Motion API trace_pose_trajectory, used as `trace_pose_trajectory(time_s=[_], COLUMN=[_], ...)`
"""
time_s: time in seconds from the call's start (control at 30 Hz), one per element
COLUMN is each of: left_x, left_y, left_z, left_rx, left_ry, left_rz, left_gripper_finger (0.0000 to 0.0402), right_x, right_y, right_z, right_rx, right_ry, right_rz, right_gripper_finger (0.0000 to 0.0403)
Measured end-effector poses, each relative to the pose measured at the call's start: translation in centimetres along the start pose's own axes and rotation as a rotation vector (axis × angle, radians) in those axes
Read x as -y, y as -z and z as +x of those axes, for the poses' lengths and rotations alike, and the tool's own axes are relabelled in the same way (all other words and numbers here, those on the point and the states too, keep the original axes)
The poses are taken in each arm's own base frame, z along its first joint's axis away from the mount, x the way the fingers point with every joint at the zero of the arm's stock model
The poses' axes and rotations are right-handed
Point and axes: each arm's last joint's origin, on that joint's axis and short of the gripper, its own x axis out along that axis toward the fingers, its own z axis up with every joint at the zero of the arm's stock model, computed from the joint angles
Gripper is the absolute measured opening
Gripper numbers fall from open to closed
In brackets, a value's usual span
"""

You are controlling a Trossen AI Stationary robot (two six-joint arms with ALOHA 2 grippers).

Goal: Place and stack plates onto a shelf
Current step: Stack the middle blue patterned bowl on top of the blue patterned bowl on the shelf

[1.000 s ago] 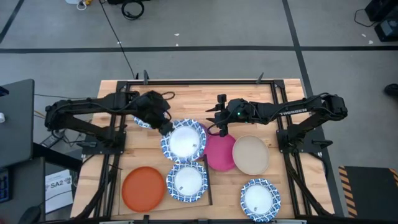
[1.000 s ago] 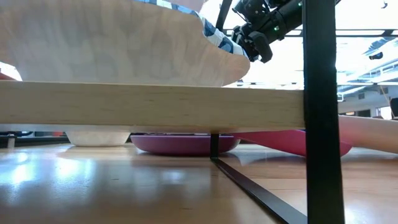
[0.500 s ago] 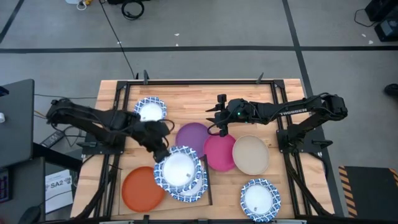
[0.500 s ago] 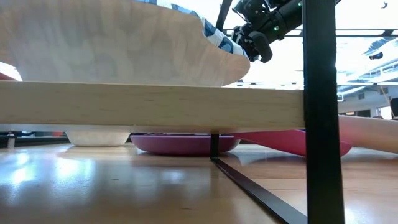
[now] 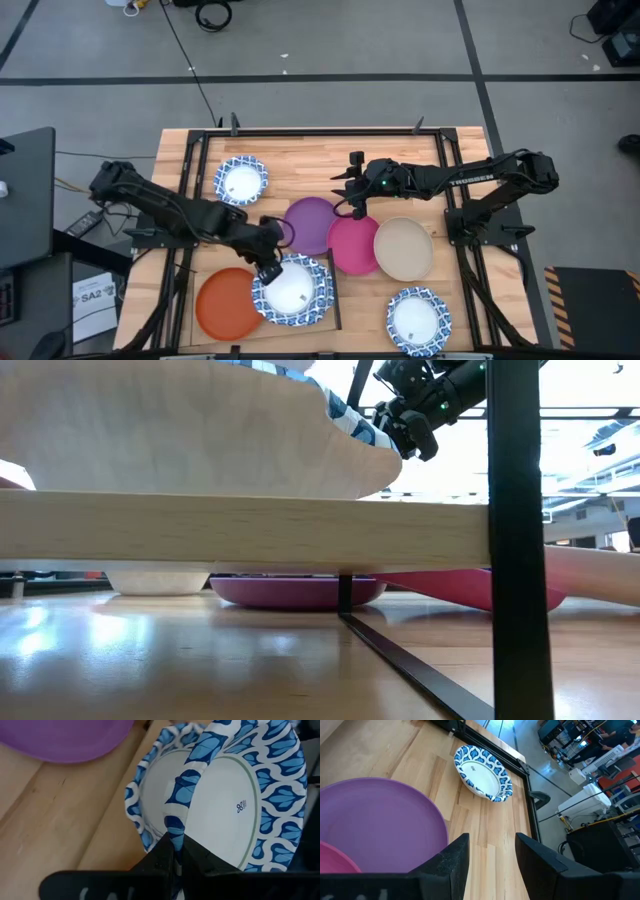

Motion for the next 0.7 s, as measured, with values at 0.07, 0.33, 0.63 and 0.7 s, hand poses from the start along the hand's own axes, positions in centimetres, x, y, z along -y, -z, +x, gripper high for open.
trace_pose_trajectory(time_s=[0.07,0.33,0.63,0.7], left_x=[0.0,-0.2,0.2,0.0], left_y=[-0.1,-0.8,-1.6,-1.5], left_z=[0.8,2.6,3.9,4.4], left_rx=[-0.012,-0.023,0.009,-0.006], left_ry=[-0.020,-0.053,-0.014,-0.033], left_rz=[0.001,0.024,0.025,0.024], left_gripper_finger=[0.0022,0.0022,0.0022,0.0022], right_x=[0.0,0.0,0.0,0.0], right_y=[0.0,0.0,0.0,0.0], right_z=[0.0,0.0,0.0,0.0], right_rx=[0.000,0.001,0.002,0.003], right_ry=[0.000,0.001,0.001,0.002], right_rz=[0.000,0.000,0.001,0.001], right_gripper_finger=[0.0165,0.0165,0.0165,0.0165])
